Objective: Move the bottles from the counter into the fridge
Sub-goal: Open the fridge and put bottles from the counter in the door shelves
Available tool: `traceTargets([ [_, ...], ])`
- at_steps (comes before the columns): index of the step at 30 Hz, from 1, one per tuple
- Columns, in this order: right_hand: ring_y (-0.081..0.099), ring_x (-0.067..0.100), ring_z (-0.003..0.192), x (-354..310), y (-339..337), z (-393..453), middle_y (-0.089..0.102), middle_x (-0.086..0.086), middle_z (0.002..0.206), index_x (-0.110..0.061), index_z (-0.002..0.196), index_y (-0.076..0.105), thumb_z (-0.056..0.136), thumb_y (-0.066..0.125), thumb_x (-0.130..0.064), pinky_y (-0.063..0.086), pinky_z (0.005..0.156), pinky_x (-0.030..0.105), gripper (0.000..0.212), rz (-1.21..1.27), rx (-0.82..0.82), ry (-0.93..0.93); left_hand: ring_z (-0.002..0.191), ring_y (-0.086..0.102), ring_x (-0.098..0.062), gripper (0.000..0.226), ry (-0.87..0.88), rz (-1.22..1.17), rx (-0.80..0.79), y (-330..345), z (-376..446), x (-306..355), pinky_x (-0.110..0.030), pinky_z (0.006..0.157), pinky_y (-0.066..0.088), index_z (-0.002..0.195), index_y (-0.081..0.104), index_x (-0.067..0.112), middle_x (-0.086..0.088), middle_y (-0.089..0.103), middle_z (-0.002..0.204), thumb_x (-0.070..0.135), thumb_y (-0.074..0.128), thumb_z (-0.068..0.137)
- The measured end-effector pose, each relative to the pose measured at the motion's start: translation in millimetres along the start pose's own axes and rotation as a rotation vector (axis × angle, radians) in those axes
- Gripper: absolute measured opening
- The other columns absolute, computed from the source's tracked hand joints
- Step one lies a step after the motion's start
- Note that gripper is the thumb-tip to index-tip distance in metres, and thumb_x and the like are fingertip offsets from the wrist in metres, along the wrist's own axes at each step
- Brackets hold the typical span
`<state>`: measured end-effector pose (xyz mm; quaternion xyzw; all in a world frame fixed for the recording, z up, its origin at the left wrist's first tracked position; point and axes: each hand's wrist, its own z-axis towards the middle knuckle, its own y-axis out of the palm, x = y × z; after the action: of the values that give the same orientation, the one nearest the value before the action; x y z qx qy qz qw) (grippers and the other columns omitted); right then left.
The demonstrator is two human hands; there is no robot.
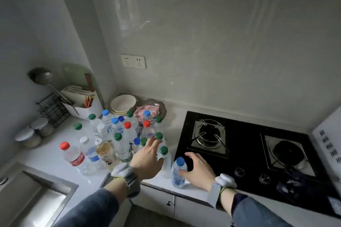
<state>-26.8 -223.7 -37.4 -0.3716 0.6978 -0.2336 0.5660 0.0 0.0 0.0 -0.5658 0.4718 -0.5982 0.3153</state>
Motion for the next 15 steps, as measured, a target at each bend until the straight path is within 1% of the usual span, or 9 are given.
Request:
traceTargets([
  [1,0.051,0.017,0.135,-2.9,4.7,5.9,0.048,-0.006,0.149,-0.033,0.148,0.045,0.080,0.074,-0.060,0.045,0.101,0.031,0.079,0.013,0.019,0.013,0.125,0.057,-0.024,0.067,0.038,0.010,-0.035,1.9,8.9,-3.8,-0.041,0.094,0.055,0.153,0.030,0.032,0.007,0.025,0.160,0.042,0.058,0.094],
  [3,0.053,0.016,0.131,-8.4,8.9,7.6,0.051,-0.008,0.145,-0.034,0.146,0.048,0.080,0.074,-0.061,0.046,0.100,0.030,0.076,0.019,0.023,0.031,0.122,0.060,-0.024,0.063,0.074,0.036,-0.062,7.9,17.4,-5.6,-0.041,0.095,0.053,0.153,0.031,0.032,0.008,0.029,0.159,0.037,0.056,0.095],
  [6,0.054,0.016,0.130,-15.2,17.1,13.8,0.055,-0.009,0.140,-0.034,0.144,0.052,0.082,0.073,-0.058,0.045,0.100,0.031,0.070,0.021,0.047,0.084,0.115,0.063,-0.027,0.055,0.117,0.023,-0.121,22.5,34.1,-16.1,-0.040,0.091,0.053,0.148,0.036,0.034,0.007,0.047,0.150,0.034,0.054,0.097],
  [8,0.055,0.018,0.129,-24.1,20.8,13.6,0.058,-0.007,0.138,-0.032,0.143,0.055,0.086,0.071,-0.056,0.046,0.100,0.033,0.064,0.030,0.064,0.119,0.111,0.064,-0.029,0.046,0.139,0.022,-0.152,31.0,40.8,-23.8,-0.040,0.088,0.053,0.140,0.041,0.036,0.005,0.059,0.139,0.038,0.055,0.097],
  [10,0.060,0.021,0.123,-26.9,23.7,13.7,0.064,-0.005,0.134,-0.031,0.136,0.061,0.089,0.067,-0.055,0.050,0.098,0.036,0.052,0.009,0.076,0.137,0.103,0.065,-0.031,0.034,0.140,-0.011,-0.152,35.1,41.3,-23.6,-0.040,0.083,0.053,0.127,0.045,0.037,0.002,0.066,0.126,0.044,0.056,0.096],
  [12,0.063,0.021,0.115,-34.2,26.1,12.2,0.068,-0.006,0.127,-0.031,0.127,0.066,0.091,0.065,-0.057,0.053,0.093,0.037,0.044,-0.003,0.112,0.156,0.096,0.065,-0.032,0.026,0.160,-0.064,-0.146,36.6,43.9,-26.5,-0.038,0.077,0.051,0.115,0.047,0.036,-0.001,0.070,0.115,0.047,0.058,0.096],
  [15,0.066,0.018,0.107,-30.0,27.6,6.8,0.070,-0.009,0.120,-0.032,0.123,0.066,0.091,0.063,-0.060,0.054,0.087,0.034,0.043,-0.030,0.157,0.189,0.090,0.065,-0.030,0.024,0.192,-0.116,-0.123,35.7,45.2,-24.2,-0.038,0.073,0.051,0.107,0.046,0.034,0.000,0.070,0.106,0.049,0.060,0.094],
])
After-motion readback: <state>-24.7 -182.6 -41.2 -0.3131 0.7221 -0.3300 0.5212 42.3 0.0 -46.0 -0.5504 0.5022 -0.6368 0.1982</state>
